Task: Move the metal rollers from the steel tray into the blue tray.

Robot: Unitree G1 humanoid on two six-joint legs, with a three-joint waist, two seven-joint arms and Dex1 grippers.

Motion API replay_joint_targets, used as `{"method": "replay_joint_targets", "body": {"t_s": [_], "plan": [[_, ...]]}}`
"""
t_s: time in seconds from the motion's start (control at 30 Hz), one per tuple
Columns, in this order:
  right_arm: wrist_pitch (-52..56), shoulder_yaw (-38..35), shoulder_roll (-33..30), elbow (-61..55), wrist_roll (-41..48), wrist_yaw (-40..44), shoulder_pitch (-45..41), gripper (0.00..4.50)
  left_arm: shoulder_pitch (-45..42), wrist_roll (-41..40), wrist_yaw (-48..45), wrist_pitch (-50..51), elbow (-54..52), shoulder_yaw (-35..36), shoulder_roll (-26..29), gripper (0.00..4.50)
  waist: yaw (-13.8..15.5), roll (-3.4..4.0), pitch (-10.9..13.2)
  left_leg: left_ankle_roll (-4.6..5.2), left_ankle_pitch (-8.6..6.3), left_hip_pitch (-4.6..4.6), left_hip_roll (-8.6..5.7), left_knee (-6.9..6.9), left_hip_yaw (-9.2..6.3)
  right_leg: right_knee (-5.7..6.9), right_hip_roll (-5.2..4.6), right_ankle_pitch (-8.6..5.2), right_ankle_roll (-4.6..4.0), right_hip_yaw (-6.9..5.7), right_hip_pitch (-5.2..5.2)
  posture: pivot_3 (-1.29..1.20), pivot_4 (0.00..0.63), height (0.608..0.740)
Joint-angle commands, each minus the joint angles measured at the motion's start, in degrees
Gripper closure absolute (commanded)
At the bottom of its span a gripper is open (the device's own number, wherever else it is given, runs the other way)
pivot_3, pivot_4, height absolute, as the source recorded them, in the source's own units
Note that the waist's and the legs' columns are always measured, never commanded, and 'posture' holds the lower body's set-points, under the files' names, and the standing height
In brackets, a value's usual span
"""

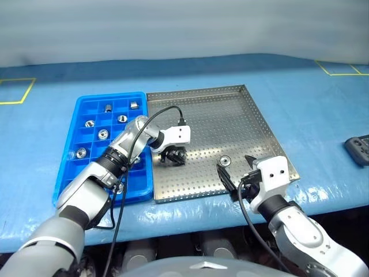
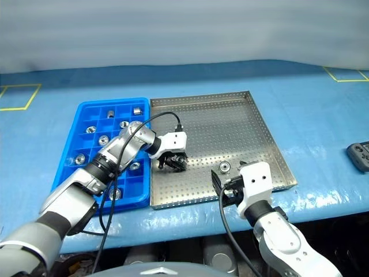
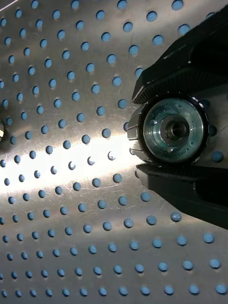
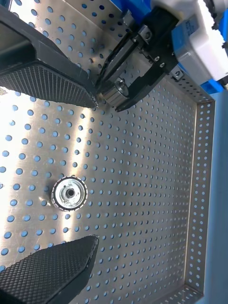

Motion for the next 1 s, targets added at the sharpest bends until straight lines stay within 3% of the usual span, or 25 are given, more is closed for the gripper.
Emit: {"method": "replay_joint_targets", "body": {"t_s": [0.03,0.47,0.7,1.0], "plan": [[1.29,-0.52,-0.32,-2.32,1.05,1.12,-2.26,0.00,0.42,-3.70,1.78,4.90,-7.07,6.23,0.31,2.80,0.23,-0.01,0.00,0.00,0.00,-0.01,-0.01,0.00,0.00,0.00,-0.01,0.00,0.01,0.01,-0.01,-0.11,0.150,0.740],[8.76,-2.09,-0.56,0.69,1.97,9.67,-11.37,0.00,14.17,-10.72,27.94,23.45,-36.35,28.30,-2.30,2.80,2.80,-0.03,0.01,0.03,-0.02,-0.05,-0.01,-0.02,0.04,0.01,0.00,0.23,0.39,0.07,-0.09,0.03,0.150,0.740],[9.75,-2.01,-0.18,3.24,0.69,13.09,-14.47,0.00,21.08,-10.44,37.62,28.78,-46.26,32.23,-1.49,2.80,4.45,-0.07,0.03,0.03,-0.02,-0.03,-0.02,-0.01,0.07,-0.01,-0.03,0.26,0.42,0.07,-0.07,0.08,0.150,0.740],[10.08,1.45,0.98,6.25,-0.94,16.78,-18.24,0.00,30.43,-8.71,51.40,33.89,-53.96,36.75,-4.28,2.80,5.70,-0.15,0.06,0.03,-0.02,-0.01,-0.02,-0.03,0.06,-0.02,-0.03,0.27,0.42,0.06,-0.07,0.16,0.150,0.740]]}}
